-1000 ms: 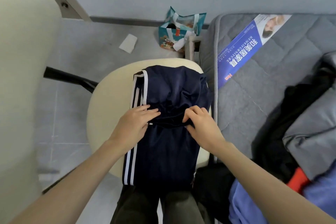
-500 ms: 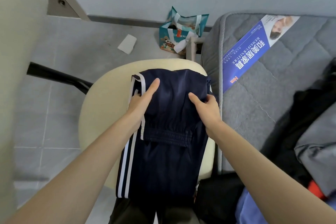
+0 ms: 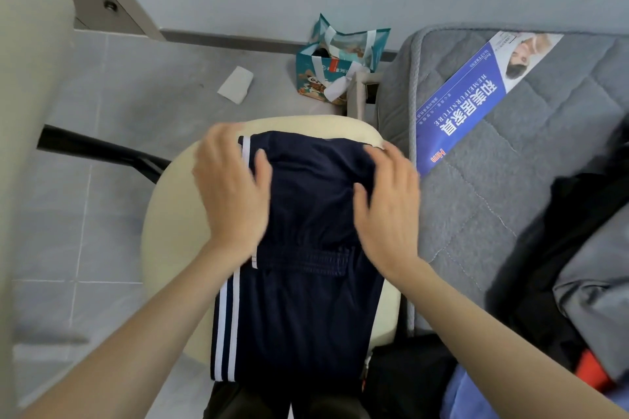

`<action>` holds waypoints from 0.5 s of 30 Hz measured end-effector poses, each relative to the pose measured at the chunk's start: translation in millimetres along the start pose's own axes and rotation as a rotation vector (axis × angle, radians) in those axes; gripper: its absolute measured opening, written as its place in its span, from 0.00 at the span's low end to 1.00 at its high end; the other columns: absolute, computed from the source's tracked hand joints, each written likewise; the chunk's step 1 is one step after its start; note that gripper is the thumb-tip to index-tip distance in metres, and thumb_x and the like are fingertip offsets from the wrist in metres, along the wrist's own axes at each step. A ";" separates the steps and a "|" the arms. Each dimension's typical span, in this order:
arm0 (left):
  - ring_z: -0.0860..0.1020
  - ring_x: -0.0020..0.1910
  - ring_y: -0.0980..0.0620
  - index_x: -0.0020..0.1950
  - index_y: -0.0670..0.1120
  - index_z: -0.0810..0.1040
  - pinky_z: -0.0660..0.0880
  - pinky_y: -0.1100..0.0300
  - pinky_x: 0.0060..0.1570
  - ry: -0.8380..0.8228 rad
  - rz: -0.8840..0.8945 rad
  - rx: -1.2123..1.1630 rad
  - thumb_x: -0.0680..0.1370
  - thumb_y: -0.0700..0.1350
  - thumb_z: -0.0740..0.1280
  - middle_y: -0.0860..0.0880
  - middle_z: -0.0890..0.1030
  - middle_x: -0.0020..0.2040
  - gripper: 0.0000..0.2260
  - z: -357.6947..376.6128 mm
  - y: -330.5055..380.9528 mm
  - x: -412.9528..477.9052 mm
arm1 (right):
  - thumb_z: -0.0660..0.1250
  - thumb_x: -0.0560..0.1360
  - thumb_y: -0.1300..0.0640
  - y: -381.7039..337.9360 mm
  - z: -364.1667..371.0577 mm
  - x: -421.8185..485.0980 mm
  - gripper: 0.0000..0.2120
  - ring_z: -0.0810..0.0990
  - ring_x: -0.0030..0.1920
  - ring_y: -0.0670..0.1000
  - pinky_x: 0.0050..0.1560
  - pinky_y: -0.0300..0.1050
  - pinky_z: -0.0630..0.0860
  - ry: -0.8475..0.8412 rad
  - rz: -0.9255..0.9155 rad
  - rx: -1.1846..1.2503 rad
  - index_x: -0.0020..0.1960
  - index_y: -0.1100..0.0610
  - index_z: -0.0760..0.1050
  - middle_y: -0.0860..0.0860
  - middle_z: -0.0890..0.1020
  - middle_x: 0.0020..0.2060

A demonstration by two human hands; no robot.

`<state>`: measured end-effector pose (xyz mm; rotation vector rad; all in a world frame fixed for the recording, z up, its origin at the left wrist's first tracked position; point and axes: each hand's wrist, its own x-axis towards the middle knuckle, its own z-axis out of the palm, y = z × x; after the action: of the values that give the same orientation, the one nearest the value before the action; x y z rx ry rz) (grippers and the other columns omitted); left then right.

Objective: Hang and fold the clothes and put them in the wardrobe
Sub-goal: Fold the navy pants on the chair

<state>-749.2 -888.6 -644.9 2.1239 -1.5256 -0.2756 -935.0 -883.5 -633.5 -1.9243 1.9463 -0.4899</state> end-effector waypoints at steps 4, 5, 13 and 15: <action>0.46 0.78 0.47 0.79 0.45 0.48 0.44 0.49 0.76 -0.466 0.417 0.295 0.82 0.50 0.52 0.44 0.48 0.79 0.27 22.4 -4.8 -22.9 | 0.53 0.82 0.49 3.0 31.0 -8.4 0.29 0.41 0.78 0.55 0.76 0.54 0.40 -0.364 -0.127 -0.170 0.79 0.50 0.45 0.52 0.45 0.78; 0.40 0.77 0.47 0.78 0.46 0.41 0.40 0.51 0.76 -0.534 0.350 0.323 0.83 0.53 0.50 0.44 0.41 0.78 0.29 27.3 -15.1 -24.4 | 0.50 0.82 0.44 13.4 37.2 -11.2 0.30 0.37 0.77 0.55 0.76 0.54 0.38 -0.419 -0.128 -0.263 0.78 0.48 0.40 0.51 0.40 0.78; 0.60 0.71 0.40 0.77 0.46 0.57 0.60 0.43 0.71 -0.595 0.318 0.190 0.82 0.53 0.54 0.39 0.57 0.76 0.25 20.0 -27.3 -5.2 | 0.59 0.79 0.45 30.6 26.4 0.2 0.26 0.58 0.75 0.61 0.75 0.64 0.47 -0.333 -0.219 -0.388 0.75 0.50 0.62 0.54 0.62 0.75; 0.70 0.58 0.41 0.72 0.44 0.68 0.71 0.45 0.57 -0.531 0.369 0.154 0.80 0.44 0.62 0.40 0.68 0.65 0.20 13.3 -19.8 21.9 | 0.65 0.76 0.53 24.9 17.2 16.8 0.23 0.62 0.72 0.62 0.74 0.62 0.51 -0.253 -0.237 -0.282 0.71 0.54 0.68 0.56 0.68 0.70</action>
<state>-731.0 -907.8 -663.6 1.9151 -2.2678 -0.6415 -948.5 -899.9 -660.8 -2.2795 1.7079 -0.0249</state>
